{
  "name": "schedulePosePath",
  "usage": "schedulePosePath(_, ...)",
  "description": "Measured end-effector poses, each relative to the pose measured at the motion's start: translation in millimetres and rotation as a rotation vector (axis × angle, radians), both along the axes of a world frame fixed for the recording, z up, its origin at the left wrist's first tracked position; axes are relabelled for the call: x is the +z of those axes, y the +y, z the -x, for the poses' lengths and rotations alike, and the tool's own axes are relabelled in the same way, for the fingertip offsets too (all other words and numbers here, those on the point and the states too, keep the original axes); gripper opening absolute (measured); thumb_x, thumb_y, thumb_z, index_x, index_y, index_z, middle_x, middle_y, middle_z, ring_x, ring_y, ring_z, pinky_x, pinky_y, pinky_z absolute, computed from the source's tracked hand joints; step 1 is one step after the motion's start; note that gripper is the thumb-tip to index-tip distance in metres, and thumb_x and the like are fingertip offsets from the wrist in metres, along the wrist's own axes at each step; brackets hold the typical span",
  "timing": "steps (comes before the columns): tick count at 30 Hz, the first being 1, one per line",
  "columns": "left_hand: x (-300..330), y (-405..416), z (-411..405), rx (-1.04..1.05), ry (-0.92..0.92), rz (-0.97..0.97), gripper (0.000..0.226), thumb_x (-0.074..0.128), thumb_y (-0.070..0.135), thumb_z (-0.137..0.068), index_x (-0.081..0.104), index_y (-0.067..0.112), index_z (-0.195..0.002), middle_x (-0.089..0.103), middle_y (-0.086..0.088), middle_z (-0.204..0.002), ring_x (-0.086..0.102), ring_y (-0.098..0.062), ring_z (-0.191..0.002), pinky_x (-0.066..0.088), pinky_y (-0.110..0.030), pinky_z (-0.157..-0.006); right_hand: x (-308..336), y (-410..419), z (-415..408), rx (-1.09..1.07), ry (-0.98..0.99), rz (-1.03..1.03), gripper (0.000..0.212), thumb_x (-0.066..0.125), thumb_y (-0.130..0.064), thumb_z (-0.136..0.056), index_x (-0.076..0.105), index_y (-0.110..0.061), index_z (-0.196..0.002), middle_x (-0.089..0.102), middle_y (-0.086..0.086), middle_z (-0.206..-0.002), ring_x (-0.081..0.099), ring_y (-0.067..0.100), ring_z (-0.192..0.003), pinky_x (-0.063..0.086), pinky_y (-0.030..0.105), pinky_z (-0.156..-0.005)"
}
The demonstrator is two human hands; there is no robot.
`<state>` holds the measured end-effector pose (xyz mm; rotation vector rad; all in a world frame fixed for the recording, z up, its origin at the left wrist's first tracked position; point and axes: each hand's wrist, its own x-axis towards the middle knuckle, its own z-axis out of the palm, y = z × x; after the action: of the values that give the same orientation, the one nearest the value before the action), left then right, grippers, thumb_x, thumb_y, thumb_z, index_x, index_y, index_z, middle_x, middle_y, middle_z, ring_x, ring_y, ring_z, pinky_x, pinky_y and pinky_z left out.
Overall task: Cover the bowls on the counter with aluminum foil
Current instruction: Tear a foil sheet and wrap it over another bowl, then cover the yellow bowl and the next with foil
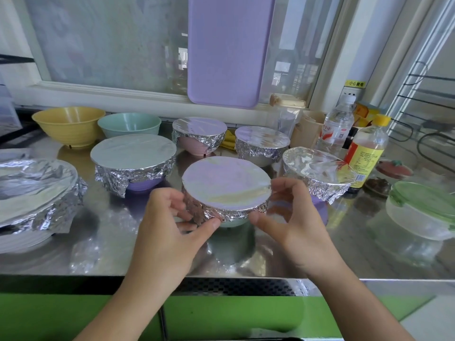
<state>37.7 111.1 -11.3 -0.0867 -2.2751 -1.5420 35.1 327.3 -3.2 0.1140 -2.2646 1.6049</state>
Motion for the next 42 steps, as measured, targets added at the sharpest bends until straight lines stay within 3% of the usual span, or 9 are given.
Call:
schedulePosePath(9, -7, -6, 9, -0.099, -0.162, -0.072, 0.033, 0.09, 0.027, -0.077, 0.063, 0.022, -0.094, 0.074, 0.01, -0.093, 0.072, -0.005, -0.089, 0.06, -0.041, -0.086, -5, 7, 4, 0.05, -0.158, 0.38, 0.056, 0.083, -0.029, -0.074, 0.062, -0.011, -0.123, 0.068, 0.017, -0.116, 0.07, 0.016, -0.094, 0.058, 0.026, -0.078)
schedulePosePath(13, 0, -6, 5, -0.073, -0.212, -0.232, 0.064, 0.087, 0.051, -0.072, 0.051, 0.031, -0.122, 0.07, 0.008, -0.105, 0.073, -0.003, -0.09, 0.054, -0.026, -0.079, -5, 7, 9, 0.082, -0.191, 0.489, 0.054, 0.075, -0.04, -0.082, 0.066, -0.02, -0.131, 0.065, 0.012, -0.11, 0.068, 0.023, -0.089, 0.061, 0.037, -0.073)
schedulePosePath(15, 4, -6, 6, -0.06, -0.211, -0.245, 0.082, 0.073, 0.078, -0.059, 0.051, 0.037, -0.127, 0.068, 0.011, -0.111, 0.074, -0.01, -0.094, 0.054, -0.033, -0.083, -4, 5, 11, 0.091, -0.187, 0.43, 0.055, 0.071, -0.046, -0.085, 0.066, -0.027, -0.136, 0.068, 0.007, -0.109, 0.066, 0.02, -0.088, 0.057, 0.034, -0.072)
schedulePosePath(17, 7, -3, 9, -0.071, -0.187, -0.197, 0.071, 0.064, 0.084, -0.062, 0.06, 0.042, -0.12, 0.066, 0.009, -0.117, 0.076, -0.01, -0.09, 0.057, -0.038, -0.089, -5, 1, 14, 0.125, -0.192, 0.352, 0.048, 0.066, -0.047, -0.088, 0.069, -0.029, -0.133, 0.072, 0.009, -0.116, 0.064, 0.018, -0.089, 0.053, 0.035, -0.071)
schedulePosePath(22, 6, 1, 23, -0.119, -0.175, -0.107, 0.051, 0.058, 0.078, -0.081, 0.065, 0.046, -0.119, 0.065, 0.01, -0.126, 0.075, -0.004, -0.085, 0.056, -0.035, -0.091, -6, -3, 22, 0.11, -0.193, 0.253, 0.038, 0.06, -0.049, -0.094, 0.072, -0.029, -0.125, 0.072, 0.009, -0.122, 0.069, 0.033, -0.1, 0.054, 0.046, -0.08)
schedulePosePath(26, 6, 8, 40, -0.08, -0.143, -0.153, 0.02, 0.061, 0.049, -0.098, 0.07, 0.035, -0.109, 0.075, 0.02, -0.1, 0.074, -0.007, -0.086, 0.058, -0.039, -0.091, -3, -8, 41, 0.089, -0.217, 0.23, 0.037, 0.057, -0.05, -0.093, 0.073, -0.03, -0.12, 0.076, 0.001, -0.117, 0.07, 0.028, -0.107, 0.053, 0.041, -0.082)
schedulePosePath(30, 7, 14, 66, -0.022, -0.154, -0.155, 0.026, 0.056, 0.048, -0.102, 0.067, 0.031, -0.119, 0.075, 0.016, -0.101, 0.071, -0.012, -0.096, 0.053, -0.036, -0.089, 2, -19, 67, 0.068, -0.248, 0.216, 0.046, 0.053, -0.054, -0.087, 0.074, -0.027, -0.118, 0.076, 0.002, -0.111, 0.064, 0.016, -0.09, 0.052, 0.035, -0.076)
schedulePosePath(34, 5, 17, 84, -0.003, -0.144, -0.117, 0.023, 0.052, 0.046, -0.105, 0.065, 0.034, -0.119, 0.071, 0.02, -0.099, 0.061, 0.007, -0.09, 0.043, -0.014, -0.074, -2, -26, 91, 0.02, -0.264, 0.252, 0.039, 0.056, -0.052, -0.094, 0.074, -0.021, -0.111, 0.074, 0.001, -0.104, 0.063, 0.02, -0.091, 0.052, 0.033, -0.07)
schedulePosePath(42, -6, 19, 98, 0.019, -0.117, -0.134, 0.033, 0.049, 0.056, -0.103, 0.066, 0.036, -0.123, 0.075, 0.015, -0.103, 0.069, -0.004, -0.1, 0.051, -0.034, -0.091, -14, -37, 108, -0.018, -0.22, 0.3, 0.034, 0.049, -0.043, -0.109, 0.073, -0.019, -0.109, 0.072, 0.008, -0.102, 0.067, 0.019, -0.084, 0.061, 0.047, -0.084)
